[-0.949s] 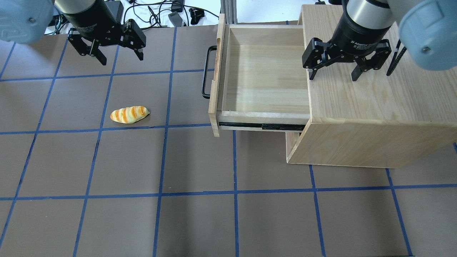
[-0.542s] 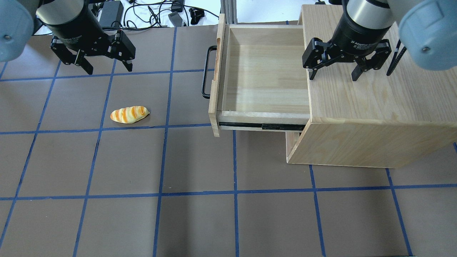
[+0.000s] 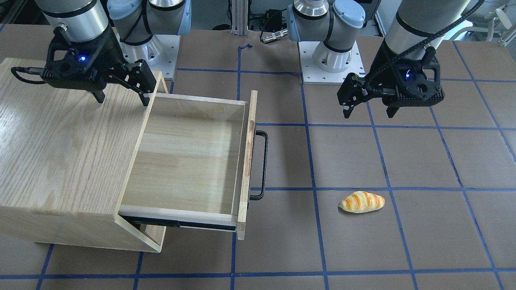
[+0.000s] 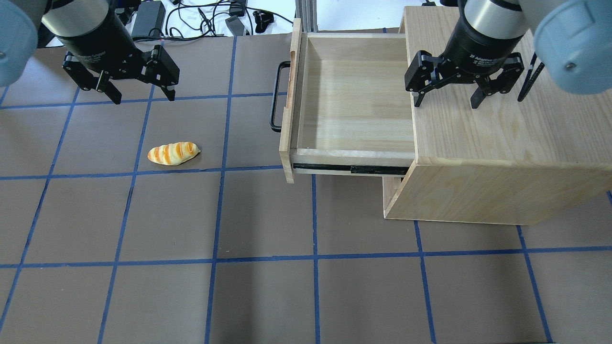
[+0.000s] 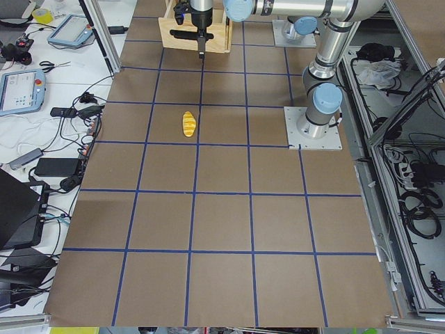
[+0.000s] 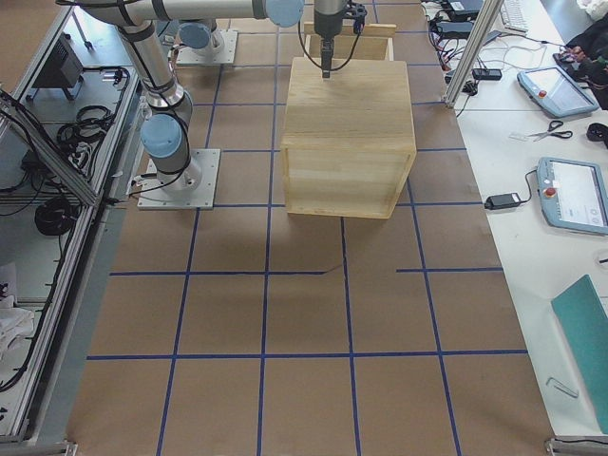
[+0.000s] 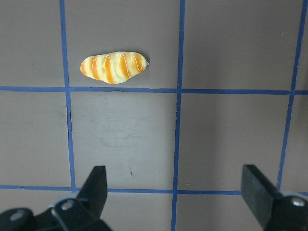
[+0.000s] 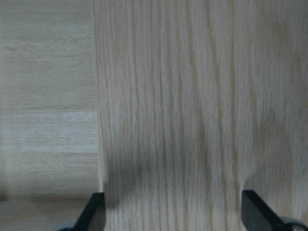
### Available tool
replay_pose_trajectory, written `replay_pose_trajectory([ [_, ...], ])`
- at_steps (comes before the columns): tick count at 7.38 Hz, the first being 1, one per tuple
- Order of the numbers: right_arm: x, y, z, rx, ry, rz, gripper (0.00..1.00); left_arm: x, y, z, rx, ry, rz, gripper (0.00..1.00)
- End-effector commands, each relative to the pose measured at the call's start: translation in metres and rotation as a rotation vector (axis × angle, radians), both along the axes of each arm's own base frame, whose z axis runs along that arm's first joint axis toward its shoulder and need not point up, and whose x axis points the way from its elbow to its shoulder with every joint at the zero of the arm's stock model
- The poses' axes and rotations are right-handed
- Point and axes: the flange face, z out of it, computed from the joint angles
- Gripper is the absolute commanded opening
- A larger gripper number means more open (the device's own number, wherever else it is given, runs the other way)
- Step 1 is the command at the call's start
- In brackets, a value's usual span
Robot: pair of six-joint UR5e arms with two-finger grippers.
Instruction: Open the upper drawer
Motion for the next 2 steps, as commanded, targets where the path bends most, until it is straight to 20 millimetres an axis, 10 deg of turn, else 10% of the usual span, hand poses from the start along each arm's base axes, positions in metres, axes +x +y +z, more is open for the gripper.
replay_pose_trajectory([
  [1, 0.0002, 0.0001, 0.0000, 0.000, 0.001, 0.001, 1.00, -0.0015, 0.0056, -0.0067, 0.014, 0.004, -0.002, 1.00],
  [2, 0.0003, 0.0001, 0.0000, 0.000, -0.001, 0.001, 1.00, -0.0016, 0.0113, -0.0126, 0.020, 0.003, -0.002, 1.00],
])
